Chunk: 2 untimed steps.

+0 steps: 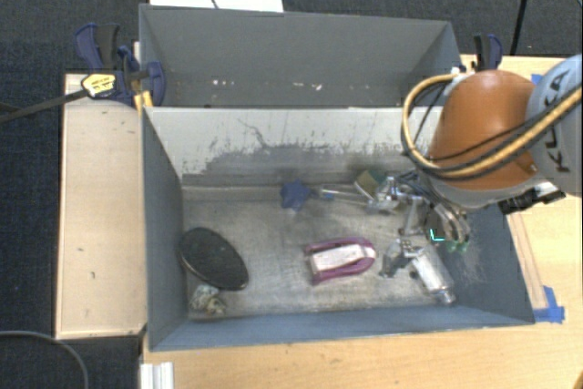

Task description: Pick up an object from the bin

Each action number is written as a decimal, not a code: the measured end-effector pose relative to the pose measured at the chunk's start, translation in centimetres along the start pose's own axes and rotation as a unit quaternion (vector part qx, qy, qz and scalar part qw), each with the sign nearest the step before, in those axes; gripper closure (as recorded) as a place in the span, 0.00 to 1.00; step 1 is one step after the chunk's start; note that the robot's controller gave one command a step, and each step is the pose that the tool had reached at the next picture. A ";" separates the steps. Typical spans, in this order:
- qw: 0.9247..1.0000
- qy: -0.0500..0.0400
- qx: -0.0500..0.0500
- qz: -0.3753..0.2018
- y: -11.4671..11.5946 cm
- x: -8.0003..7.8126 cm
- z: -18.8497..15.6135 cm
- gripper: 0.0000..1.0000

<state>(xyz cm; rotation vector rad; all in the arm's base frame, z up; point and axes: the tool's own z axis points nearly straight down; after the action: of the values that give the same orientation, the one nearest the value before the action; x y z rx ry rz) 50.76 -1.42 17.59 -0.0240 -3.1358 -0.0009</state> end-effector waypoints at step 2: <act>0.999 -0.013 -0.001 0.034 1.8 -1.7 10.1 1.00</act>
Offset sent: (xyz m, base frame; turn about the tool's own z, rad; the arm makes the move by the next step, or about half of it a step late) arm 0.0104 0.0172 -0.1059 0.0675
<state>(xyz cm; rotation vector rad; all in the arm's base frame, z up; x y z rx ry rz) 52.38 0.33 7.53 -0.1302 -3.1590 -0.0026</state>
